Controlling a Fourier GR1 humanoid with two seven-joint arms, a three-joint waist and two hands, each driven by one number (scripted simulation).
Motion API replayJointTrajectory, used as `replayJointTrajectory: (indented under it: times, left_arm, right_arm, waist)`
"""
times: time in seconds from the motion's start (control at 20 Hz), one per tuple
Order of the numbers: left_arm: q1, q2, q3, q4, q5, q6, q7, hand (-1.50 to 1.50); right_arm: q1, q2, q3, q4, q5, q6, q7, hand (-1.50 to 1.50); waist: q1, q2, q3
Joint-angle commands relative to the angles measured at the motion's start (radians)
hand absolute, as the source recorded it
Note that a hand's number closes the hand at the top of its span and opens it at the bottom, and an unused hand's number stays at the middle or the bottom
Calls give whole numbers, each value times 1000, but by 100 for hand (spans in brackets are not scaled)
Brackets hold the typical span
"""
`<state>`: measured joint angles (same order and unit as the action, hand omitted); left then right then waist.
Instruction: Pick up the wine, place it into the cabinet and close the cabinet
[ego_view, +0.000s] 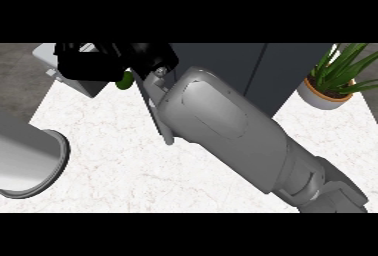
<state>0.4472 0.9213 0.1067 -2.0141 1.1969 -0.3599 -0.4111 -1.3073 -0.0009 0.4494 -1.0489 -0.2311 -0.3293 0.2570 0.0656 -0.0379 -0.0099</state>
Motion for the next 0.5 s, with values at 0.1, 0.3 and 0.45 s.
replayJointTrajectory:
  times: [0.1, 0.3, 0.45]
  left_arm:
    - [-31, 2, 15, -3, 19, 24, 11, 150]
    - [-20, 0, 2, -4, 14, 30, 23, 150]
    - [-37, 7, 4, -21, 8, 31, 26, 150]
  right_arm:
    - [78, -116, -44, 185, 33, 22, -74, 150]
    - [81, -119, -48, 195, 43, 13, -93, 150]
    - [119, -130, -49, 192, 39, 25, -129, 150]
  waist:
    - [-27, 70, 9]
    - [-21, 71, 8]
    - [-29, 76, 9]
